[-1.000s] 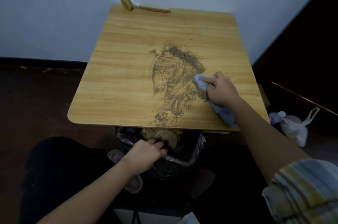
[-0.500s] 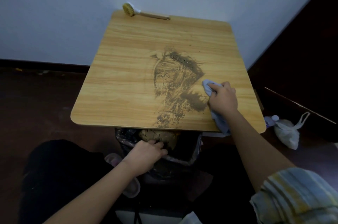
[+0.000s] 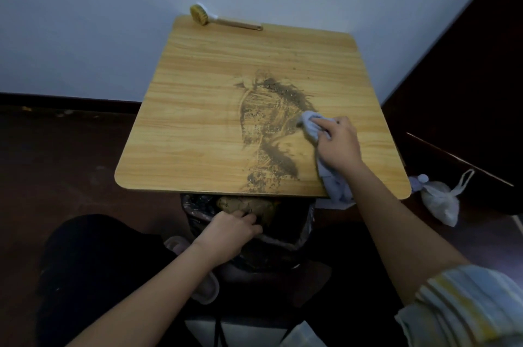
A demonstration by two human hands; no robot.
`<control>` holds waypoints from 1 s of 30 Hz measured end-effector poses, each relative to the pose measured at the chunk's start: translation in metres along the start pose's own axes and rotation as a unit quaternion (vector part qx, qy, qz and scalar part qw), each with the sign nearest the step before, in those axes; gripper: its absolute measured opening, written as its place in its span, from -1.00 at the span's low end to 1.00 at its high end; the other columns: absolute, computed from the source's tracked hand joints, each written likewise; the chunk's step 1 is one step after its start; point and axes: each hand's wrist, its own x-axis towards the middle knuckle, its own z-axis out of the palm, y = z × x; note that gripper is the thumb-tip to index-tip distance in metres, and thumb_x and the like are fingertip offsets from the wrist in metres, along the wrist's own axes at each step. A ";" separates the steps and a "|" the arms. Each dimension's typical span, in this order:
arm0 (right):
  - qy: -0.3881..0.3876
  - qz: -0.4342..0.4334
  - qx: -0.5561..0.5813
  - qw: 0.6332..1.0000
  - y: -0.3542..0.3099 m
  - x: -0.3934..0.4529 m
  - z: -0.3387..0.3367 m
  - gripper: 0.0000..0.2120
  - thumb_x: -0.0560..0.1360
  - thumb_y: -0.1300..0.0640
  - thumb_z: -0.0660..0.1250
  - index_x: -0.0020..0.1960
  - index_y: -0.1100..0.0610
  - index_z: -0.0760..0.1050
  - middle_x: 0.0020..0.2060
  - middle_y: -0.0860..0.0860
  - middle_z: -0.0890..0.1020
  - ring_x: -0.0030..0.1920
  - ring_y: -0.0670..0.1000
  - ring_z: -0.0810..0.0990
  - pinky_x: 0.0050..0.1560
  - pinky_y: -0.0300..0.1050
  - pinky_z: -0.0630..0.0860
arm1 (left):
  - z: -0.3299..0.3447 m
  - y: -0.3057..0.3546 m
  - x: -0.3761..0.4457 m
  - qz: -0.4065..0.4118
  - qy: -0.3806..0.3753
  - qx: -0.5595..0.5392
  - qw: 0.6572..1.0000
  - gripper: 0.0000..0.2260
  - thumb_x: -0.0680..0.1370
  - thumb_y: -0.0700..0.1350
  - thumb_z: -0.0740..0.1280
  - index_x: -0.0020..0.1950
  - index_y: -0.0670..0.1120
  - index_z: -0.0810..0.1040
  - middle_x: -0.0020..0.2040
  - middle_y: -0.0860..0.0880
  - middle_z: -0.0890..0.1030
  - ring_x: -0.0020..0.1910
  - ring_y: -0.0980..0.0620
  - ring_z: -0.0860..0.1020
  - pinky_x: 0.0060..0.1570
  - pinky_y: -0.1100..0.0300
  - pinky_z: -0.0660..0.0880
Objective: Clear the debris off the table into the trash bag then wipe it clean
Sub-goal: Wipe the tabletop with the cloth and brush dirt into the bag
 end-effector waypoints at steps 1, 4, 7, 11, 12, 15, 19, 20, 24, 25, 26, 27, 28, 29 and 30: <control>0.006 0.037 -0.015 0.999 0.004 0.000 -0.002 -0.62 0.63 0.19 0.09 0.40 0.02 0.42 0.24 0.15 0.36 0.27 0.22 0.31 0.20 -0.03 0.33 | 0.000 -0.001 -0.001 0.001 0.001 0.001 1.000 -0.66 0.54 -0.23 0.20 0.28 0.04 0.40 0.20 -0.03 0.44 0.15 -0.11 0.46 -0.28 0.08 0.32; -0.024 0.094 -0.035 0.995 0.007 -0.011 0.005 -0.61 0.65 0.19 0.04 0.44 -0.01 0.37 0.31 0.16 0.30 0.29 0.24 0.27 0.22 0.03 0.32 | -0.001 0.000 -0.003 -0.004 -0.004 0.002 1.000 -0.66 0.54 -0.23 0.19 0.28 0.04 0.40 0.19 -0.03 0.44 0.15 -0.11 0.46 -0.27 0.08 0.32; -0.006 0.067 -0.038 0.997 -0.001 -0.022 0.022 -0.60 0.64 0.21 0.05 0.42 0.01 0.37 0.27 0.17 0.31 0.22 0.21 0.28 0.06 -0.02 0.29 | -0.004 0.002 -0.002 -0.004 -0.006 0.003 1.000 -0.67 0.54 -0.23 0.20 0.28 0.03 0.40 0.19 -0.04 0.44 0.15 -0.12 0.46 -0.26 0.07 0.31; 0.000 0.006 -0.040 0.999 -0.024 -0.028 0.044 -0.59 0.60 0.24 0.10 0.41 0.04 0.40 0.23 0.18 0.36 0.17 0.21 0.31 0.12 0.02 0.31 | -0.007 0.002 -0.003 -0.005 -0.007 0.006 1.000 -0.67 0.55 -0.24 0.18 0.28 0.01 0.40 0.20 -0.05 0.44 0.16 -0.13 0.46 -0.24 0.07 0.35; -0.007 -0.013 -0.034 0.999 -0.028 -0.029 0.048 -0.59 0.59 0.24 0.11 0.41 0.04 0.41 0.22 0.19 0.37 0.16 0.22 0.31 0.14 0.04 0.31 | -0.007 0.002 -0.004 -0.006 -0.008 0.008 1.000 -0.67 0.55 -0.24 0.19 0.28 0.01 0.40 0.20 -0.05 0.44 0.16 -0.13 0.45 -0.24 0.06 0.35; -0.040 -0.054 -0.004 0.998 -0.035 -0.024 0.050 -0.60 0.61 0.23 0.10 0.41 0.05 0.42 0.22 0.21 0.37 0.19 0.23 0.31 0.20 0.04 0.30 | -0.011 0.004 -0.004 -0.008 -0.008 0.005 1.000 -0.66 0.54 -0.23 0.20 0.29 0.01 0.40 0.21 -0.06 0.44 0.17 -0.14 0.46 -0.25 0.08 0.31; -0.024 -0.050 0.042 0.998 -0.030 -0.014 0.033 -0.62 0.62 0.20 0.12 0.39 0.02 0.45 0.16 0.15 0.37 0.21 0.19 0.31 0.12 -0.09 0.27 | -0.012 0.000 -0.009 -0.011 -0.012 0.009 1.000 -0.64 0.54 -0.25 0.21 0.32 0.00 0.39 0.23 -0.07 0.43 0.17 -0.14 0.45 -0.24 0.08 0.30; -0.017 -0.045 0.038 0.998 -0.026 -0.011 0.027 -0.63 0.62 0.18 0.13 0.38 0.02 0.45 0.16 0.14 0.38 0.21 0.18 0.31 0.13 -0.10 0.27 | -0.011 -0.001 -0.010 -0.012 -0.013 0.010 1.000 -0.63 0.54 -0.25 0.21 0.32 0.00 0.38 0.23 -0.07 0.43 0.17 -0.14 0.45 -0.24 0.07 0.30; -0.042 -0.001 -0.010 0.999 -0.011 -0.009 0.015 -0.63 0.63 0.13 0.09 0.40 -0.01 0.43 0.22 0.14 0.37 0.26 0.22 0.30 0.23 0.00 0.32 | -0.010 -0.003 -0.014 -0.017 -0.014 0.010 1.000 -0.63 0.53 -0.24 0.20 0.31 0.02 0.39 0.22 -0.05 0.44 0.16 -0.13 0.46 -0.23 0.08 0.29; -0.054 0.003 -0.020 0.998 -0.010 -0.011 0.016 -0.63 0.63 0.13 0.09 0.40 -0.02 0.42 0.23 0.14 0.36 0.26 0.23 0.30 0.23 0.01 0.31 | -0.009 -0.003 -0.014 -0.018 -0.014 0.007 1.000 -0.63 0.53 -0.24 0.20 0.31 0.02 0.39 0.22 -0.05 0.44 0.16 -0.13 0.46 -0.23 0.08 0.29; -0.064 0.001 -0.027 0.998 -0.011 -0.015 0.019 -0.63 0.63 0.14 0.09 0.40 -0.02 0.42 0.24 0.14 0.36 0.26 0.23 0.29 0.23 0.02 0.30 | -0.008 -0.004 -0.015 -0.020 -0.014 0.004 1.000 -0.63 0.53 -0.24 0.19 0.31 0.03 0.39 0.22 -0.04 0.44 0.16 -0.13 0.46 -0.23 0.08 0.29; -0.069 -0.003 -0.032 0.997 -0.014 -0.018 0.023 -0.63 0.64 0.14 0.08 0.41 -0.02 0.41 0.24 0.14 0.35 0.25 0.22 0.29 0.22 0.02 0.31 | -0.008 -0.004 -0.016 -0.022 -0.012 0.003 1.000 -0.63 0.53 -0.23 0.19 0.31 0.03 0.39 0.22 -0.04 0.44 0.16 -0.13 0.46 -0.23 0.08 0.29; -0.071 -0.006 -0.036 0.997 -0.017 -0.021 0.028 -0.62 0.64 0.15 0.07 0.42 -0.02 0.39 0.25 0.14 0.35 0.24 0.21 0.28 0.20 0.03 0.31 | -0.008 -0.004 -0.016 -0.023 -0.011 0.002 1.000 -0.64 0.53 -0.23 0.19 0.30 0.03 0.39 0.22 -0.04 0.44 0.16 -0.13 0.46 -0.23 0.09 0.29; -0.070 -0.010 -0.036 0.997 -0.022 -0.023 0.032 -0.62 0.64 0.15 0.06 0.42 -0.01 0.39 0.25 0.13 0.34 0.23 0.21 0.28 0.18 0.03 0.32 | -0.008 -0.004 -0.017 -0.025 -0.009 0.002 1.000 -0.64 0.53 -0.23 0.19 0.30 0.03 0.40 0.22 -0.04 0.43 0.16 -0.13 0.46 -0.23 0.09 0.28; -0.069 -0.017 -0.036 0.997 -0.027 -0.025 0.036 -0.62 0.64 0.16 0.06 0.42 -0.01 0.38 0.26 0.14 0.34 0.23 0.20 0.27 0.18 0.04 0.33 | -0.009 -0.004 -0.017 -0.026 -0.007 0.003 1.000 -0.65 0.53 -0.23 0.19 0.30 0.03 0.40 0.22 -0.04 0.43 0.16 -0.13 0.46 -0.23 0.09 0.28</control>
